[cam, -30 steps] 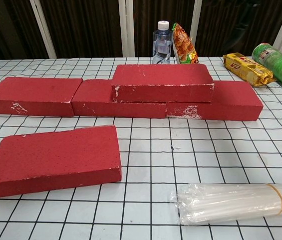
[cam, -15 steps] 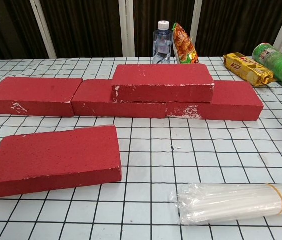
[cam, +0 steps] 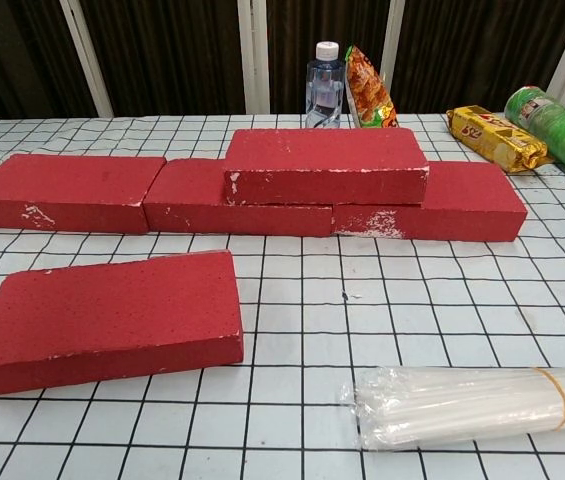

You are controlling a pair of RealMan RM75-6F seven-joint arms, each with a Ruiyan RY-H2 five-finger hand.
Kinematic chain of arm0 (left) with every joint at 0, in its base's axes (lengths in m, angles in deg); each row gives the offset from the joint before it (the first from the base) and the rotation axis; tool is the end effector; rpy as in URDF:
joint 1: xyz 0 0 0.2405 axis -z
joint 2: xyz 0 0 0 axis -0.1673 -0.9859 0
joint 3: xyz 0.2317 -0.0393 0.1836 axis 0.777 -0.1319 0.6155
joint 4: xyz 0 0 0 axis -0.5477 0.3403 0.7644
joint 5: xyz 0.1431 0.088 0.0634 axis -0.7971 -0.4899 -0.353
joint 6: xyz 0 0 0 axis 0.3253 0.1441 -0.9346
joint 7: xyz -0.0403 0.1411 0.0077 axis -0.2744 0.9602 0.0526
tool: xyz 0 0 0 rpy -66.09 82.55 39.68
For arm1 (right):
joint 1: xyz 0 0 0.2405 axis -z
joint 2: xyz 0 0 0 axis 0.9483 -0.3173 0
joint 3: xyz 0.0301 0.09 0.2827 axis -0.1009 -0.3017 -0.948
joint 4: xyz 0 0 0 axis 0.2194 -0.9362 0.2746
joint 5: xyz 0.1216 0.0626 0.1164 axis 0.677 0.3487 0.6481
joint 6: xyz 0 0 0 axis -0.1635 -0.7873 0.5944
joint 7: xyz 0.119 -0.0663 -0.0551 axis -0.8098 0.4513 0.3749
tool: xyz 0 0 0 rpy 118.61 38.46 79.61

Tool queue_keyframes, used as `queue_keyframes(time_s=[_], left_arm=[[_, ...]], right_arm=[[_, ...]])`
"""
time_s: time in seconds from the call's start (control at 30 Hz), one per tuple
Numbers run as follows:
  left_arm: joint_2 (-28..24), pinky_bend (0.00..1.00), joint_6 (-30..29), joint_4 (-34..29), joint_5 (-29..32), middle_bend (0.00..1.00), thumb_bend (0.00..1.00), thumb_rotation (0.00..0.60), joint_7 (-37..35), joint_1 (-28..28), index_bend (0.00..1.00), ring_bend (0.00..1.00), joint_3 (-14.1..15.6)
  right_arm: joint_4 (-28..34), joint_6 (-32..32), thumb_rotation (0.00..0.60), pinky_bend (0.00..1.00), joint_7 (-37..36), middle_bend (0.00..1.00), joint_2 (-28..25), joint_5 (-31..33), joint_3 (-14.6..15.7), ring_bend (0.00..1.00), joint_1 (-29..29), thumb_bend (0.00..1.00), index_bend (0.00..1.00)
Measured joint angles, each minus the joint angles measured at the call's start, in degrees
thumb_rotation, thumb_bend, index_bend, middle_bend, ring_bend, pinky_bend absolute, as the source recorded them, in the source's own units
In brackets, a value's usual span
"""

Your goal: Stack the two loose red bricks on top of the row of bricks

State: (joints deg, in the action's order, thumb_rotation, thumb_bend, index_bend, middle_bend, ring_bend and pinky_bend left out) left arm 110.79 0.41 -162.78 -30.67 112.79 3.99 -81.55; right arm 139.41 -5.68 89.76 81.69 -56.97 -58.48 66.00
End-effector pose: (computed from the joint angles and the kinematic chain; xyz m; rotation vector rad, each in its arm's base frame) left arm -0.2606 0.2144 0.1841 -1.5307 -1.0059 -0.5995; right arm -0.3090 -0.1732 0.1945 1.3979 -0.9972 0.9798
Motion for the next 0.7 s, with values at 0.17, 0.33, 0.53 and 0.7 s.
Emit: queue_keyframes(time_s=[0.17, 0.33, 0.53, 0.7], left_arm=[[1.49, 0.0, 1.72, -5.29, 9.31, 0.0, 0.0, 0.6, 8.48, 5.7, 0.0, 0.0, -1.42], [6.55, 0.0, 2.19, -7.08, 17.87, 0.0, 0.0, 0.6, 15.31, 12.3, 0.0, 0.0, -2.23], [14.89, 0.0, -0.8, -7.05, 26.75, 0.0, 0.0, 0.6, 22.8, 19.29, 0.0, 0.0, -2.18], [18.15, 0.0, -1.62, -5.71, 30.98, 0.0, 0.0, 0.6, 23.57, 22.94, 0.0, 0.0, -2.31]], right_arm=[[-1.71, 0.74, 0.6, 0.0, -0.89, 0.0, 1.14, -0.34, 0.0, 0.0, 0.15, 0.13, 0.03], [-2.58, 1.93, 0.6, 0.0, -0.82, 0.0, 1.94, -0.25, -0.28, 0.0, 0.02, 0.13, 0.03], [-2.53, 2.47, 0.6, 0.0, 0.31, 0.0, 2.42, 0.47, -0.83, 0.0, 0.2, 0.13, 0.03], [-2.31, 2.63, 0.6, 0.0, 0.98, 0.0, 2.6, 0.74, -1.1, 0.0, 0.43, 0.13, 0.03]])
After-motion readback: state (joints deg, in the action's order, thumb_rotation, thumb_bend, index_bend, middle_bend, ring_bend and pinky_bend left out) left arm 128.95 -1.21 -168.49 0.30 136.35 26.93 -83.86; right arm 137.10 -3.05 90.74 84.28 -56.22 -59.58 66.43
